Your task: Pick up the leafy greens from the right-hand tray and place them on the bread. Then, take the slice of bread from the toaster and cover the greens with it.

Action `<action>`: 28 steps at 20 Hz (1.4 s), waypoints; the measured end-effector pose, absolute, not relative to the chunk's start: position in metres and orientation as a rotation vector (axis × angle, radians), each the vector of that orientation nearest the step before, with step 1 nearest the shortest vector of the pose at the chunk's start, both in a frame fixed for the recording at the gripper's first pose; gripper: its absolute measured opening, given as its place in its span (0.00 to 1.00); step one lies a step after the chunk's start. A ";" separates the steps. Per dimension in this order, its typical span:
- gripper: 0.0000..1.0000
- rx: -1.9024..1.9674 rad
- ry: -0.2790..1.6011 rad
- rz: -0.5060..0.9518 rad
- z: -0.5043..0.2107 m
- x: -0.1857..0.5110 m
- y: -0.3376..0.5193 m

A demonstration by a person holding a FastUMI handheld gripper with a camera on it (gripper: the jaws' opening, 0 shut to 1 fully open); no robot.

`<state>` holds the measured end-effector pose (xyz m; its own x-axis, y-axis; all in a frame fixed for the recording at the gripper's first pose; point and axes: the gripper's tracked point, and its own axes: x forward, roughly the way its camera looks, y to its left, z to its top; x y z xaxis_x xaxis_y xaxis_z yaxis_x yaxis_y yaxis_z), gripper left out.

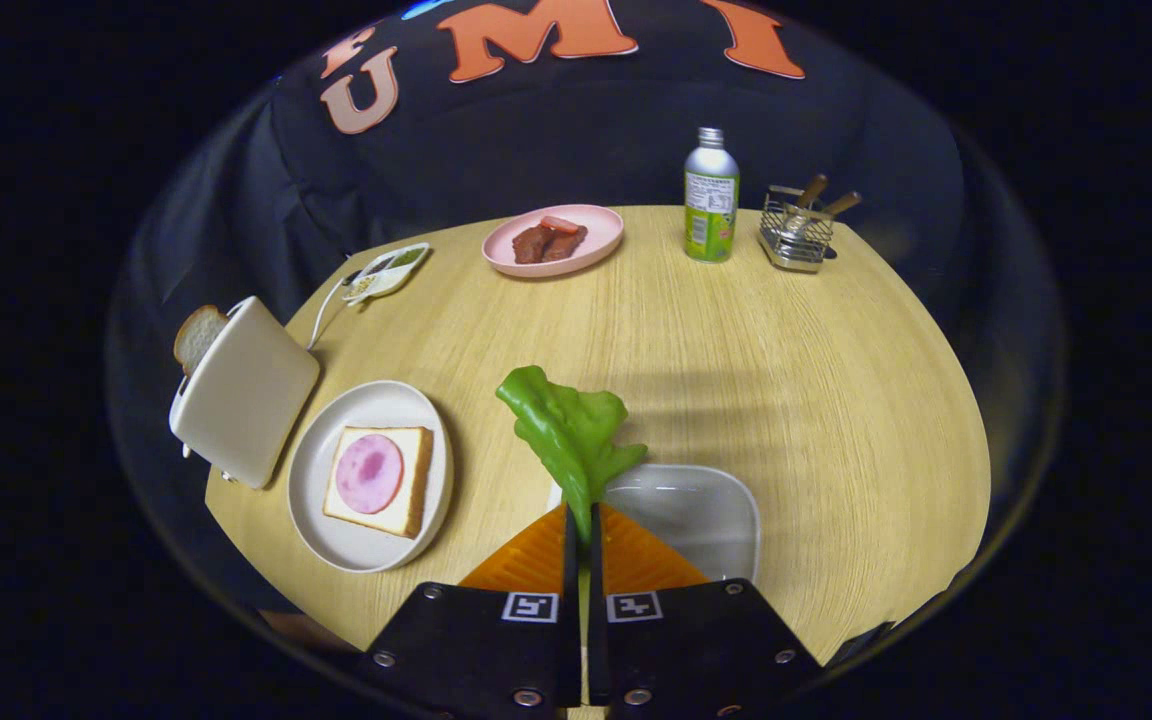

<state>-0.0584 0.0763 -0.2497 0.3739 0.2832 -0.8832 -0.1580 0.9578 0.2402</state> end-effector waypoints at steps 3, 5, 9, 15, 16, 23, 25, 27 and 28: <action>0.03 0.127 1.127 0.364 -0.239 -0.052 0.112; 0.03 0.129 1.119 0.413 -0.238 -0.049 0.137; 0.03 0.125 1.139 0.485 -0.248 -0.048 0.180; 0.05 0.113 1.172 0.530 -0.260 -0.046 0.216; 0.05 0.106 1.180 0.535 -0.263 -0.047 0.221; 0.29 0.059 1.213 0.585 -0.267 -0.060 0.246; 0.38 0.048 1.218 0.599 -0.263 -0.065 0.250; 0.45 0.021 1.204 0.601 -0.258 -0.063 0.250; 0.48 0.014 1.192 0.596 -0.253 -0.059 0.250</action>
<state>-0.0591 0.2504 -0.2531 0.2355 0.4420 -0.8655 -0.4275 0.8469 0.3161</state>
